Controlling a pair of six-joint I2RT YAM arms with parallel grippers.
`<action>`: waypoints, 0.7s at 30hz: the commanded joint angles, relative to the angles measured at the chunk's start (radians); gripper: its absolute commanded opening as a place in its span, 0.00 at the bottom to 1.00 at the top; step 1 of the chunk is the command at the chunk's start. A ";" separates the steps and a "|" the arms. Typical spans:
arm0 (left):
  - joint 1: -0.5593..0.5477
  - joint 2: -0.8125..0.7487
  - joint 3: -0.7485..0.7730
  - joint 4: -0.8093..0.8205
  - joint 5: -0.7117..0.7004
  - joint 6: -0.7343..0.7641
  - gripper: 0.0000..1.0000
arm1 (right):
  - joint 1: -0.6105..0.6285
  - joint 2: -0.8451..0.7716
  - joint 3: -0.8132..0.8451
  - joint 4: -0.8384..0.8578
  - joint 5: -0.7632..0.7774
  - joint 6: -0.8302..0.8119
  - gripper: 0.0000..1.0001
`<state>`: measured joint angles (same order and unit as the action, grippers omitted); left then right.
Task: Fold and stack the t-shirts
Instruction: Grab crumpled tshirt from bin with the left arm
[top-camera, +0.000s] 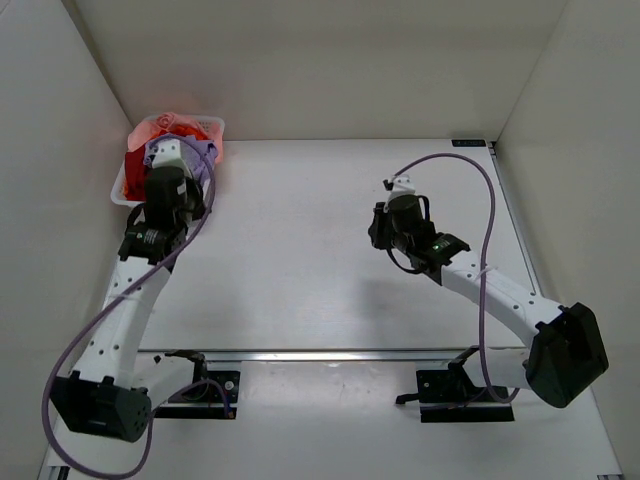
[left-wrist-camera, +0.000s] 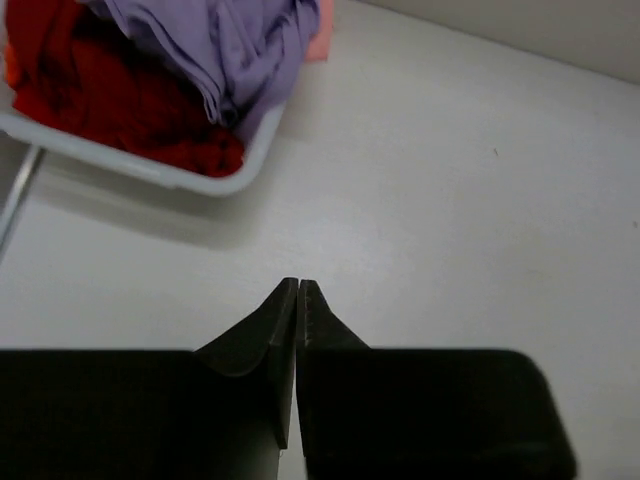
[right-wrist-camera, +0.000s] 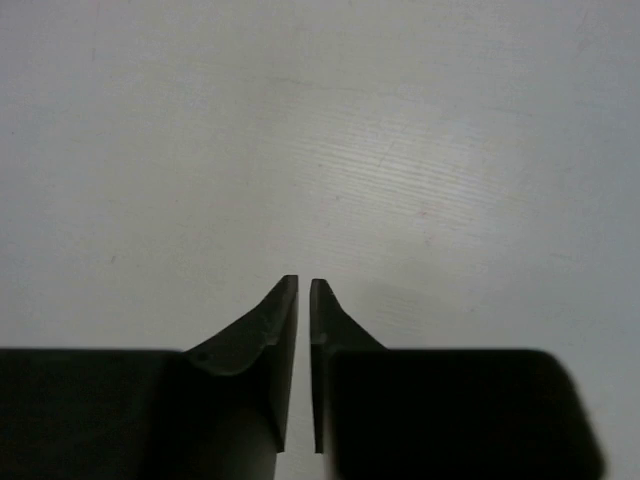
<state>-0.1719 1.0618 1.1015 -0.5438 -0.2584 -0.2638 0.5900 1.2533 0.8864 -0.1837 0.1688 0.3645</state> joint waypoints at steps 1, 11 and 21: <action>0.090 0.102 0.153 0.053 0.009 -0.055 0.14 | -0.048 -0.011 0.091 -0.042 -0.015 -0.047 0.00; 0.317 0.600 0.610 -0.031 0.163 -0.113 0.61 | -0.079 0.031 0.169 -0.128 -0.069 -0.111 0.61; 0.360 0.952 0.840 -0.137 0.142 -0.172 0.79 | -0.153 -0.035 0.105 -0.140 -0.121 -0.084 0.75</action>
<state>0.1677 2.0090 1.8938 -0.6304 -0.1360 -0.4038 0.4541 1.2583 1.0092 -0.3286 0.0692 0.2726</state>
